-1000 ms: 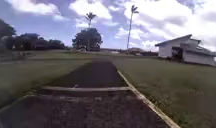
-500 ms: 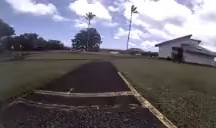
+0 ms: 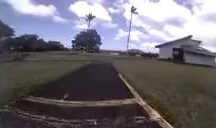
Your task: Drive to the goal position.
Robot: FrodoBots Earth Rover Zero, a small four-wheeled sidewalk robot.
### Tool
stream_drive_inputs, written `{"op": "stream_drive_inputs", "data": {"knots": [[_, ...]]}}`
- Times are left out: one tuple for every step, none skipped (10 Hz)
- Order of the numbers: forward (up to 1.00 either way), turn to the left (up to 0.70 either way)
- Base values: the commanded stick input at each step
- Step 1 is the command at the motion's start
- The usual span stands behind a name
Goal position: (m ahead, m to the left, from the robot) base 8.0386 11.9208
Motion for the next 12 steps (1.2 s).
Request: {"op": "stream_drive_inputs", "data": {"knots": [[0.5,0.0],[0.5,0.0],[0.5,0.0],[0.5,0.0],[0.5,0.0],[0.5,0.0],[0.5,0.0],[0.5,0.0],[0.5,0.0],[0.5,0.0],[0.5,0.42],[0.5,0.5]]}}
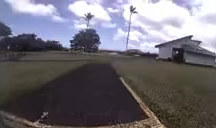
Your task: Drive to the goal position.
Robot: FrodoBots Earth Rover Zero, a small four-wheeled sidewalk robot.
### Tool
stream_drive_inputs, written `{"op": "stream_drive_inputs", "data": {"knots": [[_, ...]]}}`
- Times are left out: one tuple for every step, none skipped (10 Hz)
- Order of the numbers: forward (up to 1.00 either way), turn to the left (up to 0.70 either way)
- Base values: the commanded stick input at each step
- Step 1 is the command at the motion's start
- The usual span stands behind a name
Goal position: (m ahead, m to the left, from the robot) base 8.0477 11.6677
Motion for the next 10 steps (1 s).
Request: {"op": "stream_drive_inputs", "data": {"knots": [[0.5,0.5],[0.5,0.5],[0.5,0.21],[0.5,0.0],[0.5,0.0],[0.5,0.0],[0.5,0.0],[0.5,0.0],[0.5,0.0],[0.5,0.0]]}}
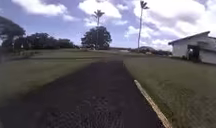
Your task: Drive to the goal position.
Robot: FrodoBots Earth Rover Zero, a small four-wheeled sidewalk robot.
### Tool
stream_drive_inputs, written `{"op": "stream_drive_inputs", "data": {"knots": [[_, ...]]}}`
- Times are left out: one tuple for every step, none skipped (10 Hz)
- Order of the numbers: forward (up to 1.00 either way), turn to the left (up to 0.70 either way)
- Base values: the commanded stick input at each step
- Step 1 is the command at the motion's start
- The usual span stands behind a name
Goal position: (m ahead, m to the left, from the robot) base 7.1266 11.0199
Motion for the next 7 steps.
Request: {"op": "stream_drive_inputs", "data": {"knots": [[0.5,0.0],[0.5,0.0],[0.5,0.0],[0.5,0.0],[0.5,0.0],[0.5,0.0],[0.5,0.0]]}}
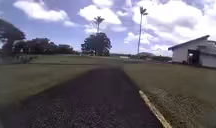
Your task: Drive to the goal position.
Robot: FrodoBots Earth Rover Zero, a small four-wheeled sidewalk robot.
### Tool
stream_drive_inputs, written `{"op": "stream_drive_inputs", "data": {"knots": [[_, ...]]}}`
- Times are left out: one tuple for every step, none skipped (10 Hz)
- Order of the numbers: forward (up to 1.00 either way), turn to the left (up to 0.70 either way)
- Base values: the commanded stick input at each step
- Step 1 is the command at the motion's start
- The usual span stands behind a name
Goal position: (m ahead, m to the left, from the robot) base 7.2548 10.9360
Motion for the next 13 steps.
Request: {"op": "stream_drive_inputs", "data": {"knots": [[0.5,0.01],[0.5,0.27],[0.5,0.43],[0.5,0.0],[0.5,0.0],[0.5,0.0],[0.5,0.0],[0.5,0.0],[0.5,0.0],[0.5,0.0],[0.5,0.0],[0.5,0.0],[0.5,0.0]]}}
